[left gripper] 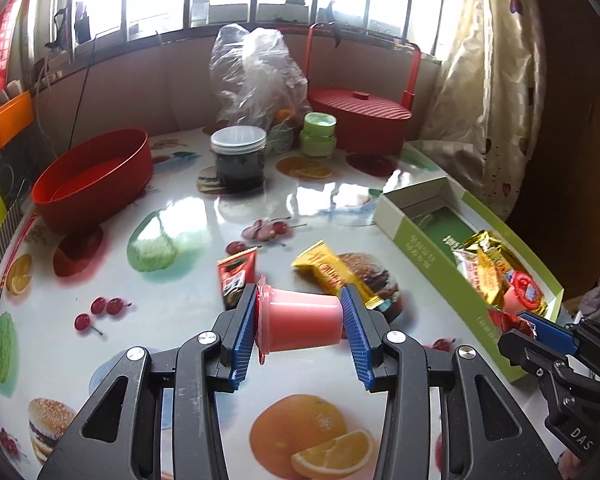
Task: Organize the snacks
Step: 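Carry the jelly cup and red packet over the green box with both tools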
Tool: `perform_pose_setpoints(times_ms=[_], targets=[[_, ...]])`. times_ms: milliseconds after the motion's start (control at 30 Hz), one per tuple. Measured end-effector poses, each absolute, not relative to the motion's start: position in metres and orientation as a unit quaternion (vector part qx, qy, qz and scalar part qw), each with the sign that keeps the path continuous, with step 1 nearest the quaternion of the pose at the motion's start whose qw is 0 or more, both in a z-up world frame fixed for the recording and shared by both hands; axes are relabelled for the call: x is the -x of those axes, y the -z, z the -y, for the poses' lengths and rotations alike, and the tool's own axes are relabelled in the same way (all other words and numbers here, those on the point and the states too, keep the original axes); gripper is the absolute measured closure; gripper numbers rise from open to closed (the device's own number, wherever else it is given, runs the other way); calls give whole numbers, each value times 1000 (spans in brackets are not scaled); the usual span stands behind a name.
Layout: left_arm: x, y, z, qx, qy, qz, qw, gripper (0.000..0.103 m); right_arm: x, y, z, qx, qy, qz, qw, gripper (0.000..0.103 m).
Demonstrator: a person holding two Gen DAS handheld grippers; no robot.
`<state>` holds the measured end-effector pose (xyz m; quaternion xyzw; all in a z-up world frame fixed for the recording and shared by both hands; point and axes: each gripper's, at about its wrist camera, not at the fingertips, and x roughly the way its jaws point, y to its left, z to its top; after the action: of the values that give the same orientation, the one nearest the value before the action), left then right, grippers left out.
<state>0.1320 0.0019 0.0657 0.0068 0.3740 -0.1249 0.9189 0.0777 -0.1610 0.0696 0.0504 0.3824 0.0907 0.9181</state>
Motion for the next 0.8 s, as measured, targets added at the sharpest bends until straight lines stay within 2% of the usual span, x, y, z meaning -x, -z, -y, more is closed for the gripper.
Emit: perform_pose_setpoints(times_ms=[800], targets=[[-136, -90, 69, -25, 196, -352, 915, 60, -59, -83, 221, -74, -29, -363, 928, 80]])
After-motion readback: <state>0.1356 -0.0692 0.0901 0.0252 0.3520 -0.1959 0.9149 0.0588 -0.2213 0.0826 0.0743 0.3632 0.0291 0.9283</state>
